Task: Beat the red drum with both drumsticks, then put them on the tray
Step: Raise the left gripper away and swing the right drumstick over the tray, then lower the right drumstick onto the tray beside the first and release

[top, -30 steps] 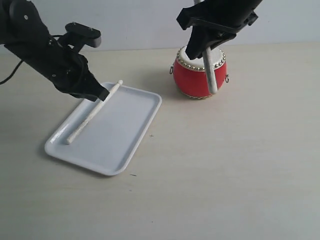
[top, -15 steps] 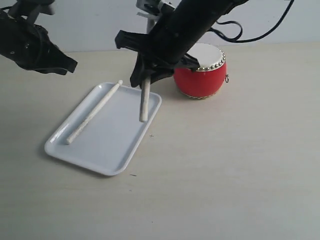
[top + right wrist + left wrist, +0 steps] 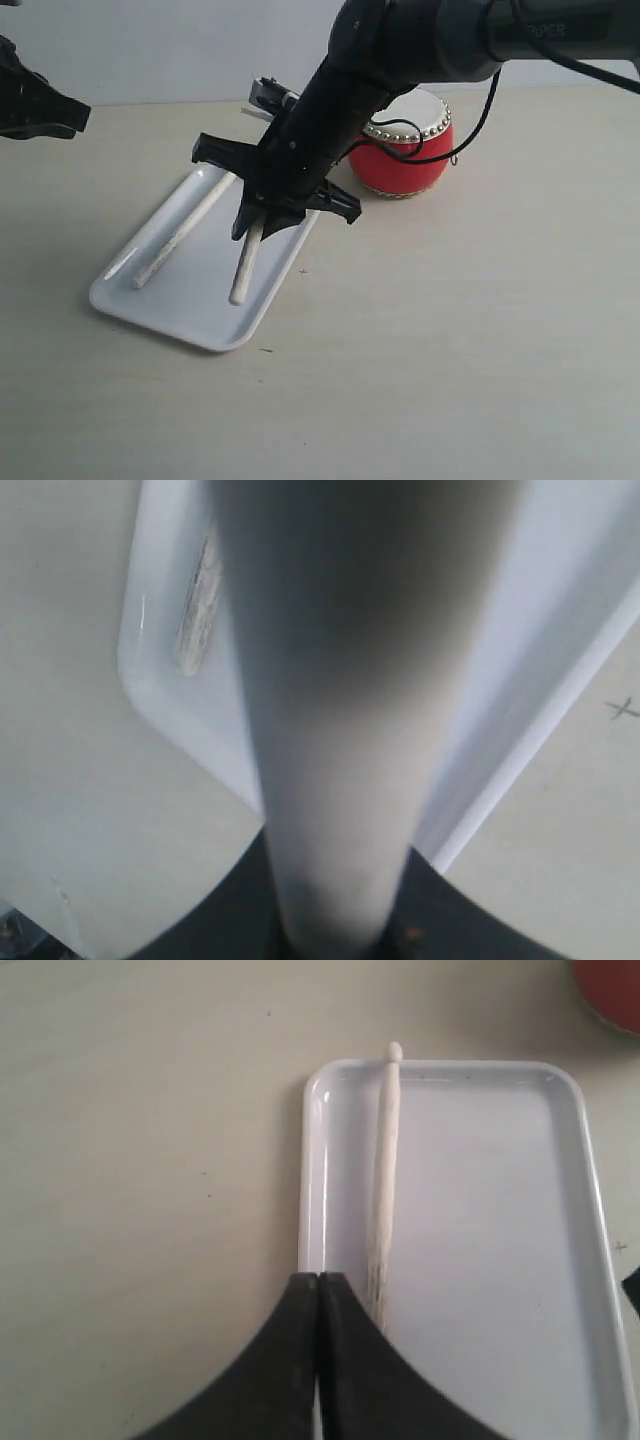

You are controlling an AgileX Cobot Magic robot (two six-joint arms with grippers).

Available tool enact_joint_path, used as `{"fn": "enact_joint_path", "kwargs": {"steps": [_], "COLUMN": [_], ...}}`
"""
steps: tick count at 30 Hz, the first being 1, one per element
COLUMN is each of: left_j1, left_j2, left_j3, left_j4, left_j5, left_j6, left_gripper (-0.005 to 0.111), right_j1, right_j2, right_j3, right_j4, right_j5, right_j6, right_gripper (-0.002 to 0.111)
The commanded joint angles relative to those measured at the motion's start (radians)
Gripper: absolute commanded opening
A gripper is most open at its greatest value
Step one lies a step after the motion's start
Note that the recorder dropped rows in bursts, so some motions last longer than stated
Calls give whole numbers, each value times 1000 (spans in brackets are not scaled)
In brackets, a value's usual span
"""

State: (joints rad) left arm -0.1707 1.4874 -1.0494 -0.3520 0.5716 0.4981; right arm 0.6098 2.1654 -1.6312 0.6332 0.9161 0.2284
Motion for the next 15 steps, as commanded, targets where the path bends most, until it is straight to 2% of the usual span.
{"fn": "enact_joint_path", "kwargs": {"steps": [1, 10, 15], "left_j1": [1, 1, 1], "left_j2": [-36, -67, -76], "left_j3": [20, 32, 48], "left_j4": [-49, -94, -84], "left_j5": [-10, 0, -2], "left_j6": [26, 24, 26], "left_gripper": [0, 0, 0], "right_j1": [7, 17, 64], "right_j2": [8, 28, 35], "right_j3": [0, 0, 0], "right_j4": [-12, -137, -227], "right_j5": [-45, -75, -177], "right_j6": [96, 292, 440], "right_gripper": [0, 0, 0]}}
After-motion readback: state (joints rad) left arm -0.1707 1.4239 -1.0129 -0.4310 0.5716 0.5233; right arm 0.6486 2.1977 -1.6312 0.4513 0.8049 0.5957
